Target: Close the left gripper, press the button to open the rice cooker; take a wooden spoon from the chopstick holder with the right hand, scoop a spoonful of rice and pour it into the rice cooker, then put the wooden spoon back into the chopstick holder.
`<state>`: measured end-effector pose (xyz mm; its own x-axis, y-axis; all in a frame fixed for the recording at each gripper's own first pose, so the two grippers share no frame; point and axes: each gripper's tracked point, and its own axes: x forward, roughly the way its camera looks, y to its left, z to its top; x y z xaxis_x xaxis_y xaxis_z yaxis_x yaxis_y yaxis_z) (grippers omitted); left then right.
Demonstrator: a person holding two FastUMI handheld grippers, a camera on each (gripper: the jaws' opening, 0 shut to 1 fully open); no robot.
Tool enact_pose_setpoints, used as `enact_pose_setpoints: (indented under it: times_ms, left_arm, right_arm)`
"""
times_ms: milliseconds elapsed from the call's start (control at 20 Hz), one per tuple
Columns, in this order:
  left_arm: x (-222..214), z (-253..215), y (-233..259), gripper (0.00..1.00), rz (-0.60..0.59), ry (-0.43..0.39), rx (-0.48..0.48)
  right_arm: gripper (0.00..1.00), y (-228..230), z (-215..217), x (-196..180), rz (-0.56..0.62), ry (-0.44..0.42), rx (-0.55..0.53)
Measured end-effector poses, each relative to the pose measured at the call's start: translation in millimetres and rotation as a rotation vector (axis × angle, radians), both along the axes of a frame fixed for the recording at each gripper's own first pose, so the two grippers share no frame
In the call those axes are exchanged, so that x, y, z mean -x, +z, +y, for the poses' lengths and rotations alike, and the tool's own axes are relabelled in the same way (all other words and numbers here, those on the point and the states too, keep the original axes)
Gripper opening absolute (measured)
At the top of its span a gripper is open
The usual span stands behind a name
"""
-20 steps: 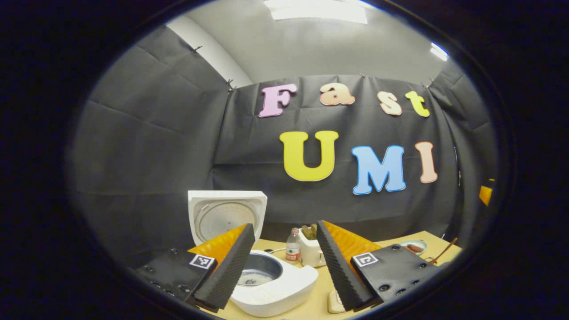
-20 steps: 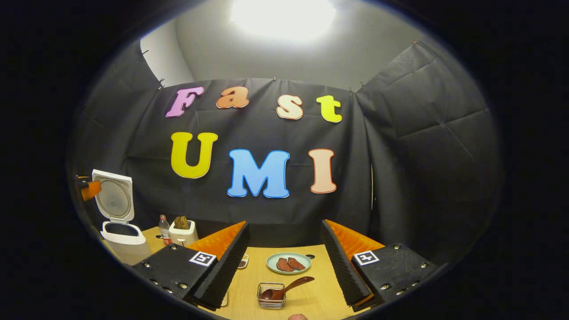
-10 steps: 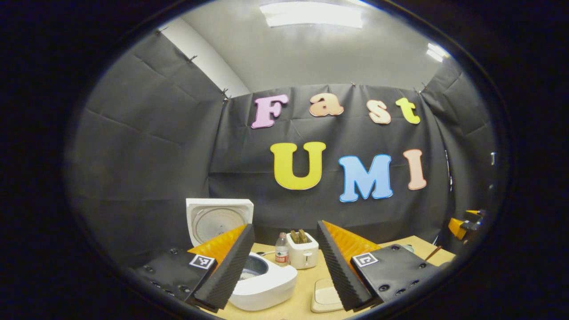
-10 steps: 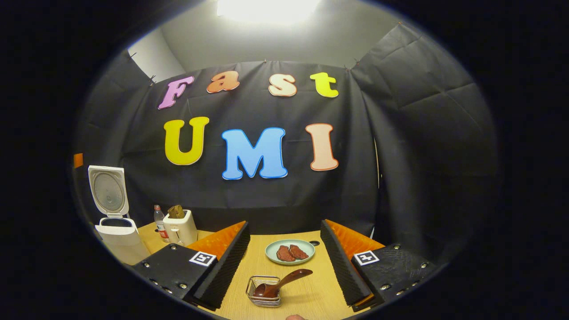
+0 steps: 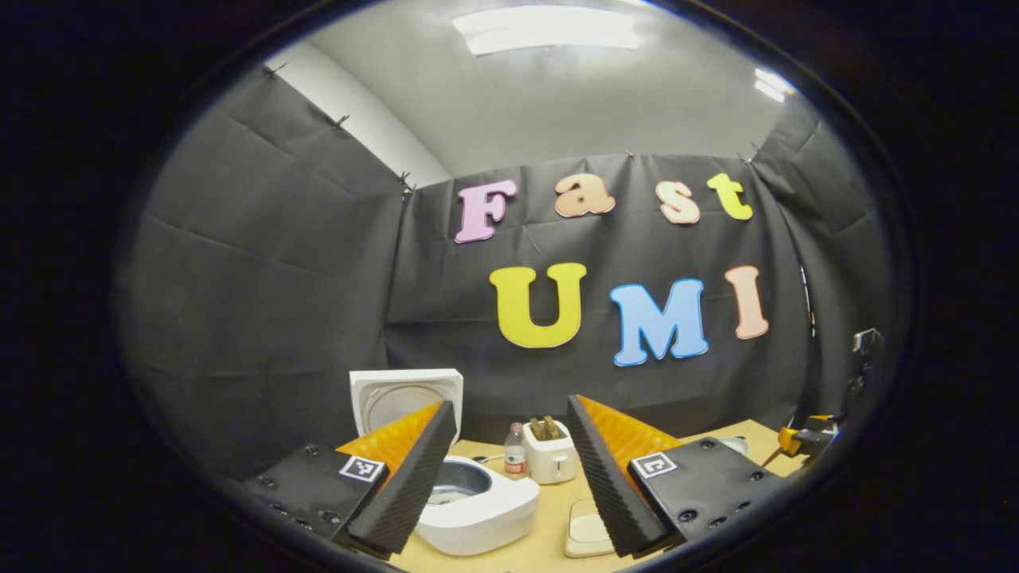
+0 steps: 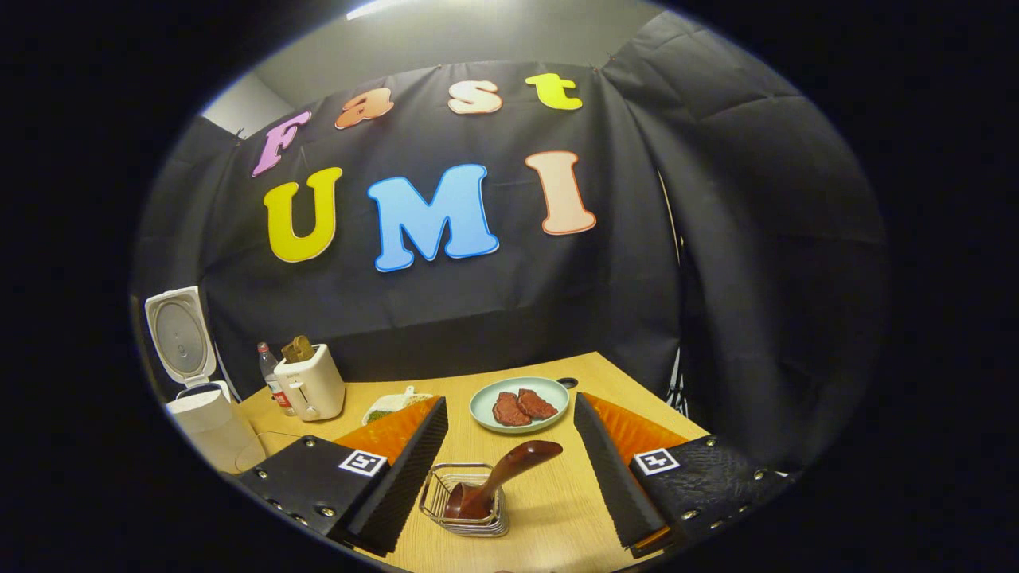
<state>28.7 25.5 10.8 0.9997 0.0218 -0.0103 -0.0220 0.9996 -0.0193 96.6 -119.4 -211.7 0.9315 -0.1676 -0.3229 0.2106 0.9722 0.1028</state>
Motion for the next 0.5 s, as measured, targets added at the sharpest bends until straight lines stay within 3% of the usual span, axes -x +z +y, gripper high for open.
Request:
enact_pose_setpoints:
  times_ms: [500]
  left_arm:
    - [12, -7, 1, 0.97, 0.02, 0.044, -0.036]
  right_arm:
    - [0.94, -77, -1, 0, 0.181, -0.005, -0.173]
